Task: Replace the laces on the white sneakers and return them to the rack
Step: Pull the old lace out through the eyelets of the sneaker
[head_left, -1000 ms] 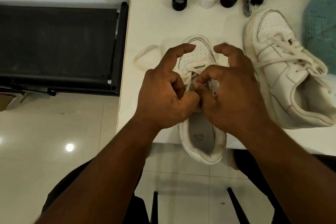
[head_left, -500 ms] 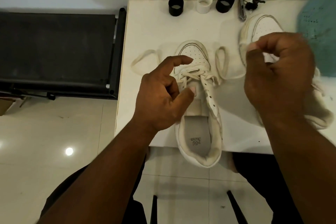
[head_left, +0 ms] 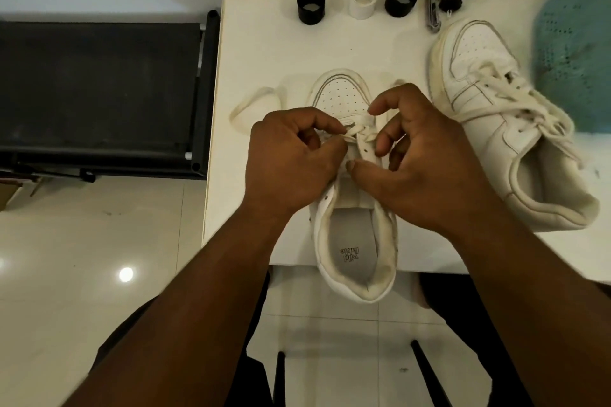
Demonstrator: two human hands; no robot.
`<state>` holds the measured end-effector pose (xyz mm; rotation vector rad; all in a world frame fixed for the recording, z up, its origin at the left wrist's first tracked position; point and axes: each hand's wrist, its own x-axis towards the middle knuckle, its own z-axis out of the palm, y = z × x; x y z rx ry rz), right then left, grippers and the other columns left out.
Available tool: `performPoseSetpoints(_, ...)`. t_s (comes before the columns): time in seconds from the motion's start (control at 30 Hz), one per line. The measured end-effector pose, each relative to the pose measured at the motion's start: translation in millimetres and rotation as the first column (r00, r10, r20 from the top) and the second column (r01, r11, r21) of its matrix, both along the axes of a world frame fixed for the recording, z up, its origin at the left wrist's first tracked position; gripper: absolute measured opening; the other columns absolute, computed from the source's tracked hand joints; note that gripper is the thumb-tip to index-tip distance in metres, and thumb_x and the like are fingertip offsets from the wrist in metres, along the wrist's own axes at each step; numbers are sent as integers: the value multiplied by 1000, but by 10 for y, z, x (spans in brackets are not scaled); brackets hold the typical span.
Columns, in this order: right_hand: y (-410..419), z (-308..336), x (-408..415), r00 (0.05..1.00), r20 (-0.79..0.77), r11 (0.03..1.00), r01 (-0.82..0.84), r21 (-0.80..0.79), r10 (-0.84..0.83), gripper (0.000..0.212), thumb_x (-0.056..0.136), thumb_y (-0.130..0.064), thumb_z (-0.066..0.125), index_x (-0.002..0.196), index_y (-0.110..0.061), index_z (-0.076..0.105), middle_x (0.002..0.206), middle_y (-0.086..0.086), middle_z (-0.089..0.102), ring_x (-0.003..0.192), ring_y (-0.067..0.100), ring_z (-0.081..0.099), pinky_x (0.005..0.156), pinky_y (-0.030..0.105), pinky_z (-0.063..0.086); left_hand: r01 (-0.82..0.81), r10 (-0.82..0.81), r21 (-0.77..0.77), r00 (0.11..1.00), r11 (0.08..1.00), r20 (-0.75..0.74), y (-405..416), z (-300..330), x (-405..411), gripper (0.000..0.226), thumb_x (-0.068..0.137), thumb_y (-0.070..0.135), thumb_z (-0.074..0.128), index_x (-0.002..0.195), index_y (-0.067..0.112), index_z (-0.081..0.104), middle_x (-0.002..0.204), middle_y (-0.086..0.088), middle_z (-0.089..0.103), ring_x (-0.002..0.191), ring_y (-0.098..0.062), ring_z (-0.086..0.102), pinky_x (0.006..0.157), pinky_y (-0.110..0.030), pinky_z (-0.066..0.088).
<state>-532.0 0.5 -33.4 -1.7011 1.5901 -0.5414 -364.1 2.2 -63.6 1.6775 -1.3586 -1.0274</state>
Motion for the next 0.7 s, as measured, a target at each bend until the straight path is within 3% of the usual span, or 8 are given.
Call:
performPoseSetpoints(0.13, -34, -26, 3, 995, 35, 996, 89, 24, -90, 45, 62, -42, 70, 102, -35, 51, 71, -8, 63, 60, 9, 60, 64, 40, 55, -103, 104, 12, 993, 995, -49, -5, -28, -29, 14, 87, 12, 70, 81, 24, 72, 51, 10, 52, 46, -4, 45, 51, -18, 40)
performPoseSetpoints(0.27, -29, -64, -6, 991, 71, 993, 107, 48, -110, 43, 62, -41, 68, 101, -33, 51, 69, -6, 64, 58, 9, 60, 62, 41, 55, -251, 269, 108, 940, 962, -210, -50, -93, -2, 11, 88, 17, 65, 84, 26, 70, 70, -5, 62, 63, -16, 55, 63, -33, 47)
performPoseSetpoints(0.37, -14, -70, 8, 991, 86, 995, 99, 25, -101, 40, 63, -40, 66, 100, -33, 52, 68, -5, 61, 57, 9, 56, 60, 38, 54, -113, 106, -76, 991, 991, -80, -20, -65, 23, 15, 89, 15, 68, 100, 25, 69, 83, 7, 64, 69, -7, 56, 63, -24, 47)
performPoseSetpoints(0.47, -22, -87, 12, 988, 117, 995, 94, 27, -96, 41, 62, -46, 62, 100, -32, 52, 67, -5, 59, 55, 9, 53, 58, 34, 51, 71, -51, -161, 991, 984, 124, -41, -99, 57, 25, 83, 40, 75, 107, 34, 72, 106, 13, 64, 94, 3, 59, 78, -12, 45)
performPoseSetpoints(0.6, -44, -88, -7, 984, 157, 995, 78, 66, -87, 42, 61, -45, 62, 100, -32, 53, 67, -3, 61, 54, 7, 52, 56, 30, 46, 23, 1, -175, 991, 984, 136, -65, -111, 59, 9, 85, 35, 79, 83, 28, 74, 96, 10, 67, 93, 6, 61, 81, -7, 41)
performPoseSetpoints(0.7, -53, -90, -28, 985, 155, 995, 64, 76, -75, 37, 65, -33, 66, 101, -31, 54, 68, -2, 62, 54, 6, 52, 57, 27, 44, -188, 190, -89, 982, 978, 13, -84, -97, 61, 15, 93, 37, 73, 83, 26, 70, 87, 9, 71, 85, -1, 63, 79, -19, 50)
